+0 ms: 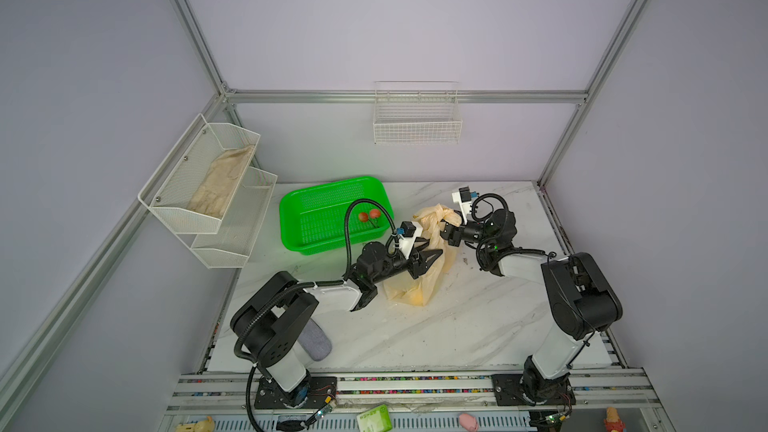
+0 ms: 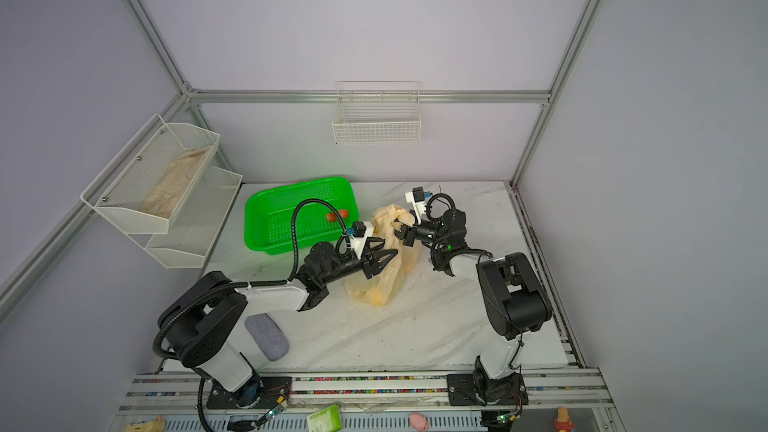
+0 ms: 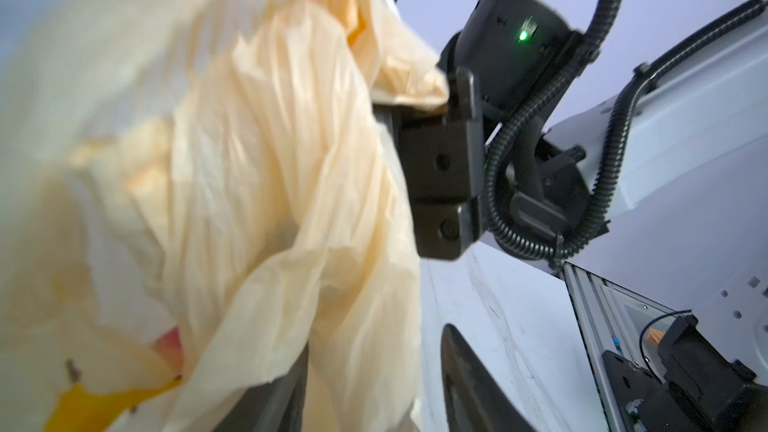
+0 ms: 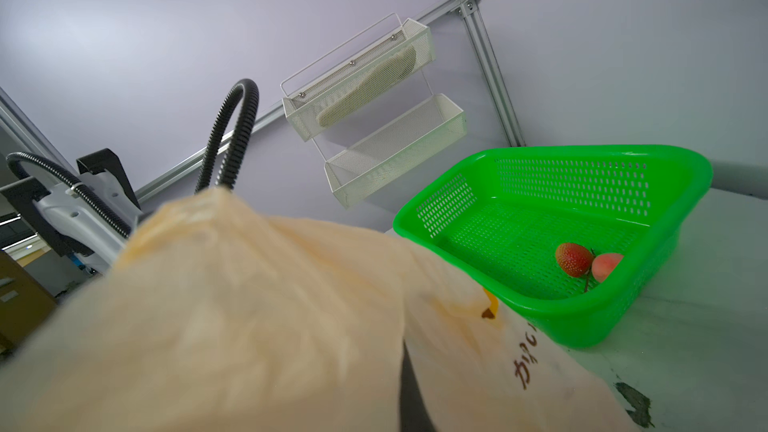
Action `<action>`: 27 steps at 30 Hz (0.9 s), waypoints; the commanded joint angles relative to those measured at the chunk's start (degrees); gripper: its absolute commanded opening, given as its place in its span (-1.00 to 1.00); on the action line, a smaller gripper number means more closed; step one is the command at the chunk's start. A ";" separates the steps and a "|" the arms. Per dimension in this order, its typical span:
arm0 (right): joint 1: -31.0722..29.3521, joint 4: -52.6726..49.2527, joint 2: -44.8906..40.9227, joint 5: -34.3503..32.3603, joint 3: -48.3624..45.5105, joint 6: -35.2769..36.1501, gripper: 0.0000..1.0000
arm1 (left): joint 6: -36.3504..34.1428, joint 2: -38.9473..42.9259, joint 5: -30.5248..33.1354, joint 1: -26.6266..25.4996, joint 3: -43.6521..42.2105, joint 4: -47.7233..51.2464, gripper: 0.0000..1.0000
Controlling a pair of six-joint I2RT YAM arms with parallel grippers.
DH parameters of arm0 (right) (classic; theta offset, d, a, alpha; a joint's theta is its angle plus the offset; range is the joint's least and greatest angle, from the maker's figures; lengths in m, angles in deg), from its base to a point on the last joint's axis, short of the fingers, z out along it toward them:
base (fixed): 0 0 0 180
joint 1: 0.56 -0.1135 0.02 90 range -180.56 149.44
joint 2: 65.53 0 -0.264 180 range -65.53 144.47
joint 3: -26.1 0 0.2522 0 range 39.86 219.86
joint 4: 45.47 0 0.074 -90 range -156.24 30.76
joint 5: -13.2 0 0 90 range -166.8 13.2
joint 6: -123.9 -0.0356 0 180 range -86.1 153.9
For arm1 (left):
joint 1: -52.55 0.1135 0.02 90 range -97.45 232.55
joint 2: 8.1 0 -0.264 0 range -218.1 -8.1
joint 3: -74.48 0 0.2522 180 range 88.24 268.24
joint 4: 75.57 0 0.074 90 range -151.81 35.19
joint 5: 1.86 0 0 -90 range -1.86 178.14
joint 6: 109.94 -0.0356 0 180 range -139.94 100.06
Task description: Place the fake fruits into the plastic bag and tie a complex knot
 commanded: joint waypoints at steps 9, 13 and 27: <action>0.34 -3.90 -2.46 2.51 0.01 7.54 -1.00 | -11.61 15.90 1.30 3.48 0.78 18.02 0.29; 0.20 -5.89 -3.14 2.36 0.45 8.81 -1.00 | -11.97 17.87 5.47 4.79 1.48 20.06 0.14; -1.56 -4.10 -4.71 -0.47 1.41 5.81 -1.00 | -8.95 5.63 3.61 4.98 7.16 16.91 -0.50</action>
